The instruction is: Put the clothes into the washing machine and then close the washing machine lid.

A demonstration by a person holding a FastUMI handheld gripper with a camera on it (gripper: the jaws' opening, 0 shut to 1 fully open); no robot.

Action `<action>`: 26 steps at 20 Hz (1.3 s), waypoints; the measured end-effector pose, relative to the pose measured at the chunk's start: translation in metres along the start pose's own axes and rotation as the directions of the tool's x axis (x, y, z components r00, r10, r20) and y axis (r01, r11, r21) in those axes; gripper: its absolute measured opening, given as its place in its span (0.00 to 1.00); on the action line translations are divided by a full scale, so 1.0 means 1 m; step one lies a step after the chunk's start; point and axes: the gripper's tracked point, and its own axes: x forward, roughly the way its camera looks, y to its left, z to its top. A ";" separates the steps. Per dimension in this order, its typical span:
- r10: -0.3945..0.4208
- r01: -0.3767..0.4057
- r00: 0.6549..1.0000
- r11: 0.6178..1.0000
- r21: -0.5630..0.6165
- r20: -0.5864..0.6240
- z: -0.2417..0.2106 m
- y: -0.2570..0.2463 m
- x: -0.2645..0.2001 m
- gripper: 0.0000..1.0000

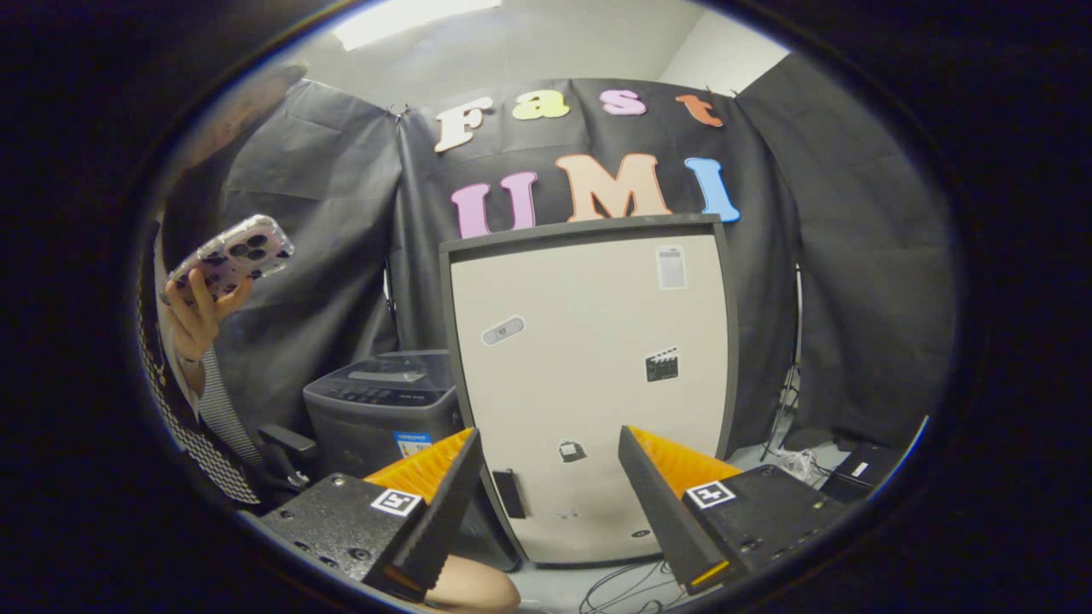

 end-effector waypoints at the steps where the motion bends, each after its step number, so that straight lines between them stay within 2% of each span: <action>1: 0.003 -0.003 1.000 1.000 0.010 0.005 0.001 0.001 -0.002 0.97; 11: 0.000 -0.002 1.000 0.995 0.099 0.019 0.003 -0.007 -0.002 0.97; 15: 0.000 -0.001 1.000 0.999 0.045 0.017 0.003 -0.002 -0.002 0.97; 26: -0.016 0.016 1.000 1.000 0.007 0.013 0.001 0.001 -0.001 0.97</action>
